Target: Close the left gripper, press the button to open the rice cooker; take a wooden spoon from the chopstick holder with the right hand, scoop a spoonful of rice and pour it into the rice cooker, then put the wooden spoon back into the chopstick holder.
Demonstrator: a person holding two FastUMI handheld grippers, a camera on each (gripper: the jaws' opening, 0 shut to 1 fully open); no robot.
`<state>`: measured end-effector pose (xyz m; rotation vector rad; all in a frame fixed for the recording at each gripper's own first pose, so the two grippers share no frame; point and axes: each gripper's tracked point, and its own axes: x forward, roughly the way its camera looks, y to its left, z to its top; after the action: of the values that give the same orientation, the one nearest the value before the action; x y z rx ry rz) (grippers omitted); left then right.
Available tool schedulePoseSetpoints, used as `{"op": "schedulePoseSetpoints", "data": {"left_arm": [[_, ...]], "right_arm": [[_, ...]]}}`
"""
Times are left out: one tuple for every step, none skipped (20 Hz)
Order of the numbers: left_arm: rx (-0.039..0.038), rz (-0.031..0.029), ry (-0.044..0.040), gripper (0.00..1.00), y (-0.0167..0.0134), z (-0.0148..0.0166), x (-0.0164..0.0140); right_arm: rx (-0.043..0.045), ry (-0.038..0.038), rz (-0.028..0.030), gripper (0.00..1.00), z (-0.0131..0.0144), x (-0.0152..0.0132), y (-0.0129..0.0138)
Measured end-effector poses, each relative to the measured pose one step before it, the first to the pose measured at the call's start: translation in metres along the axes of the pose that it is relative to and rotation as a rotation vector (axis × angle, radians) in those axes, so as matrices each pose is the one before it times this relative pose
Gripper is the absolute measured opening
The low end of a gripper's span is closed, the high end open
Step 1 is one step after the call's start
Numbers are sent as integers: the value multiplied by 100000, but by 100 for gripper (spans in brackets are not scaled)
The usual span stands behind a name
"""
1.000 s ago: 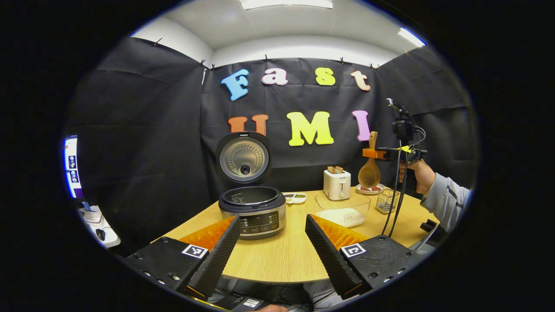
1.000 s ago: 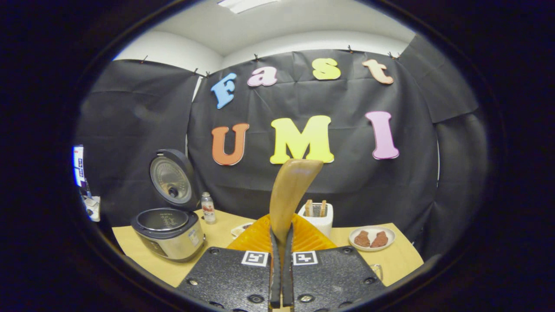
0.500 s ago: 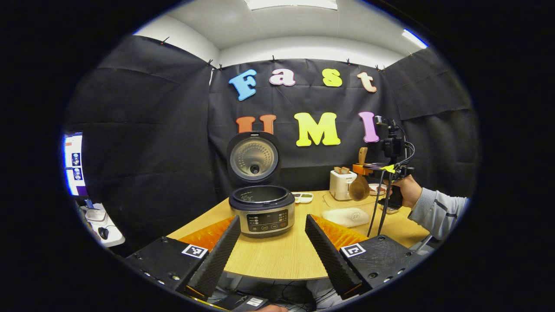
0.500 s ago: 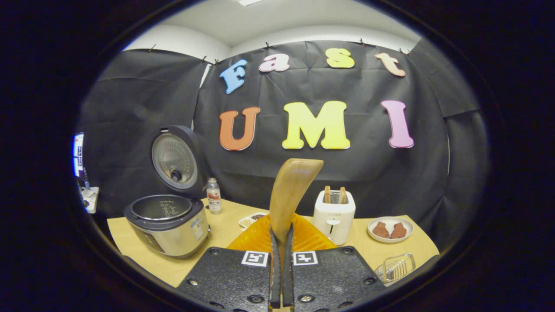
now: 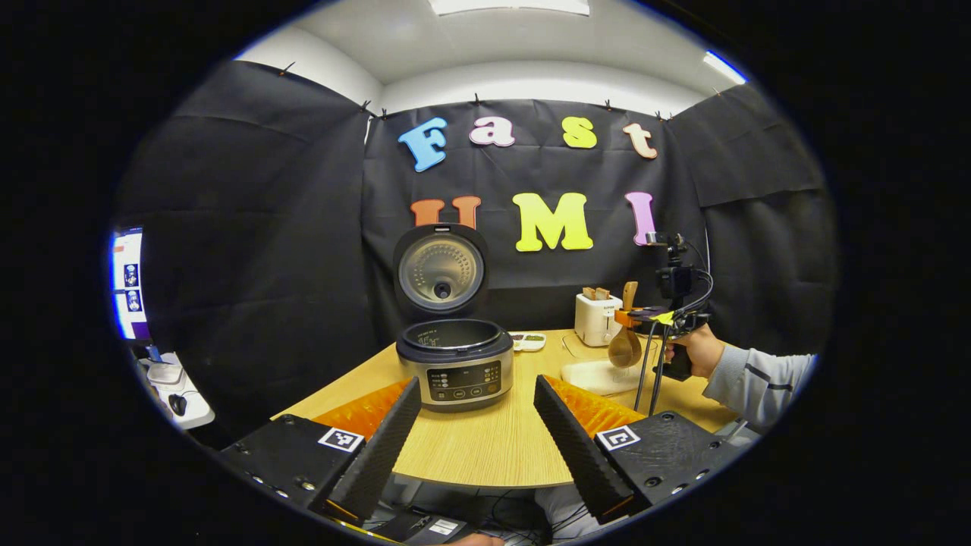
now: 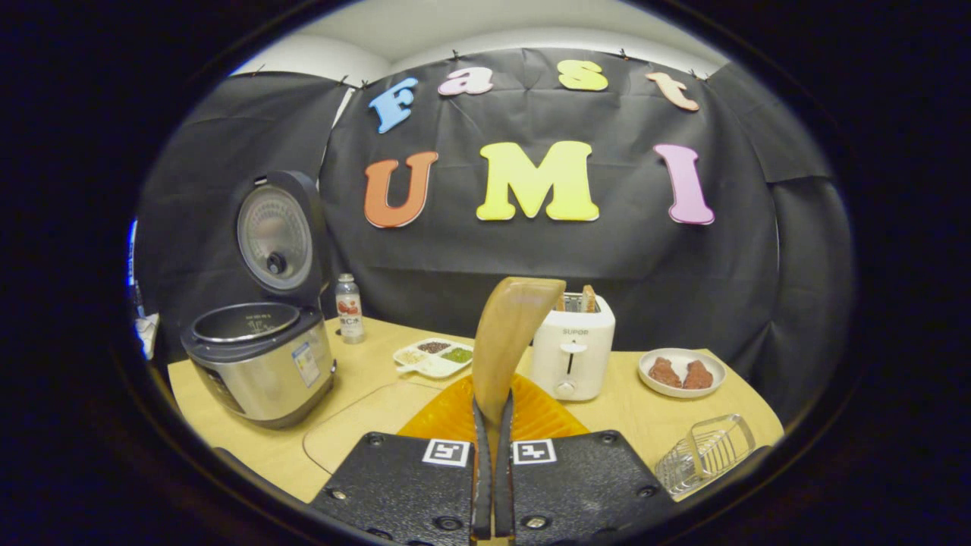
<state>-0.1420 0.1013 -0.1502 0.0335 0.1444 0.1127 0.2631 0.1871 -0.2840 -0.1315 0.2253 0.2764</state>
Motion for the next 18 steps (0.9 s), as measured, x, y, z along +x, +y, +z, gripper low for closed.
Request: {"op": "schedulePoseSetpoints", "data": {"left_arm": [[-238,-379,-61,96,-230,97,-16],[-389,-547,377,96,-226,-117,2],[-359,-448,317,96,-197,-68,85],[-992,-886,810,96,-208,-148,-3],[-1012,-787,956,96,-260,-194,38],[-681,-811,676,96,-84,-189,11],[-386,-125,377,96,2,-162,33],[1,470,-172,96,108,-35,28],[307,553,-9,96,150,-135,8],[524,309,0,96,120,-185,-38],[312,-71,-93,96,-31,-40,14],[-46,-266,-151,96,-76,-1,7],[-260,-204,-19,96,-16,-5,32],[-215,-125,-186,96,44,-11,4],[-184,60,-118,96,22,-21,57],[-194,25,-53,96,2,-8,91],[-188,-94,137,96,10,-44,89],[-56,103,422,96,25,-114,4]], "right_arm": [[-1031,2181,-2682,7,-1108,306,-369],[-664,2997,-1779,7,-1263,395,18],[219,2083,-67,7,-874,162,271],[265,-1117,-523,7,-136,-82,72],[1253,408,-905,7,-38,19,99],[1373,2197,452,7,-343,97,406],[3831,1620,2054,7,-177,-186,764],[5293,2521,2330,8,-513,70,777],[3846,-34,-188,8,187,-23,45],[3197,-216,-1121,7,-135,-60,-467],[3822,116,631,7,-43,-3,-11],[4052,813,1881,7,11,160,225],[3089,672,562,8,-210,159,133],[2775,1128,519,7,-28,310,-131],[3722,2070,1607,4,-98,267,70],[3529,2456,1838,7,-129,404,241],[3682,1944,1161,7,-65,328,-124],[3524,1912,1501,7,-149,419,22]]}}
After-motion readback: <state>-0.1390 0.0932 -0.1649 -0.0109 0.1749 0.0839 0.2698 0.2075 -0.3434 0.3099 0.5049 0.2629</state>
